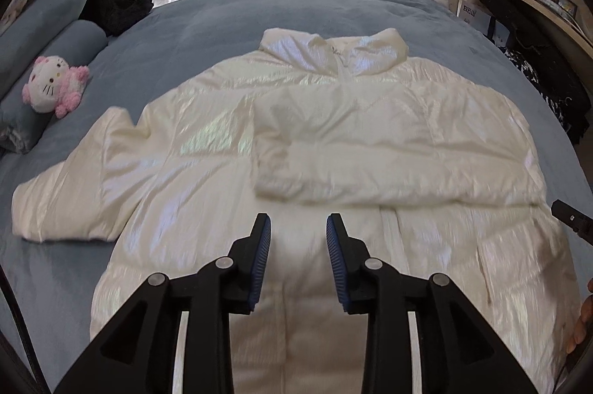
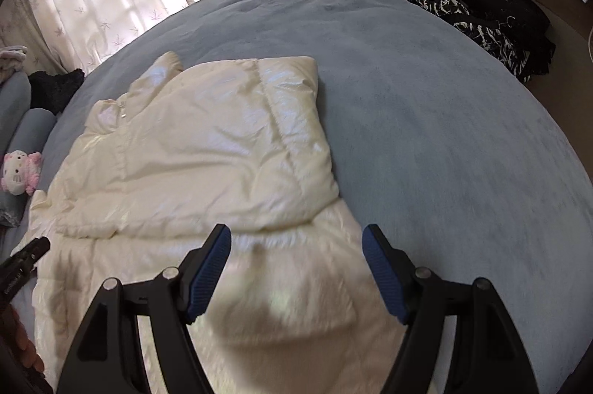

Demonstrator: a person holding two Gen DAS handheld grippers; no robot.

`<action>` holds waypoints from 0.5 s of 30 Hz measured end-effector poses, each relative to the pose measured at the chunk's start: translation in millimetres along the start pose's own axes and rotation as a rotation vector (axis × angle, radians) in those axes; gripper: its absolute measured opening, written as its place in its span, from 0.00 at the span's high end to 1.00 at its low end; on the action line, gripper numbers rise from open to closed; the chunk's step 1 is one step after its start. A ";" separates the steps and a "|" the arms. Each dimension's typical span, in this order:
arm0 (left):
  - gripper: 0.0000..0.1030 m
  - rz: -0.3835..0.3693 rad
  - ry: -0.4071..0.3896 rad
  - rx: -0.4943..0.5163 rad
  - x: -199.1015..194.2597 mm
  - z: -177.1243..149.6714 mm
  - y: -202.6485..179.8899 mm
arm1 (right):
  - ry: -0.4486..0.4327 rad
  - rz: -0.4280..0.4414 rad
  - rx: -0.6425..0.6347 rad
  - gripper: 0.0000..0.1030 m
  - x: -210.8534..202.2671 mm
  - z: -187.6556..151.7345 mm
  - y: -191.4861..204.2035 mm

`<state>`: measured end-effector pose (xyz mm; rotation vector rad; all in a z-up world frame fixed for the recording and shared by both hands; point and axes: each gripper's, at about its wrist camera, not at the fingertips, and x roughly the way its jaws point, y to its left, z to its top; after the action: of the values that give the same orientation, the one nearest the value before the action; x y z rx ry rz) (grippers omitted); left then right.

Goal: Fold large clothes

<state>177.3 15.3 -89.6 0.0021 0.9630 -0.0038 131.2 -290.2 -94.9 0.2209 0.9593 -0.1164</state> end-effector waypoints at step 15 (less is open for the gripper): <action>0.63 0.003 0.002 0.042 -63.1 -61.0 29.5 | 0.044 0.098 -0.046 0.29 -38.2 -48.8 43.1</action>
<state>91.3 45.1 -72.7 0.0421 0.9651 -0.0213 78.9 -236.7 -84.8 0.2280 0.9919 0.0002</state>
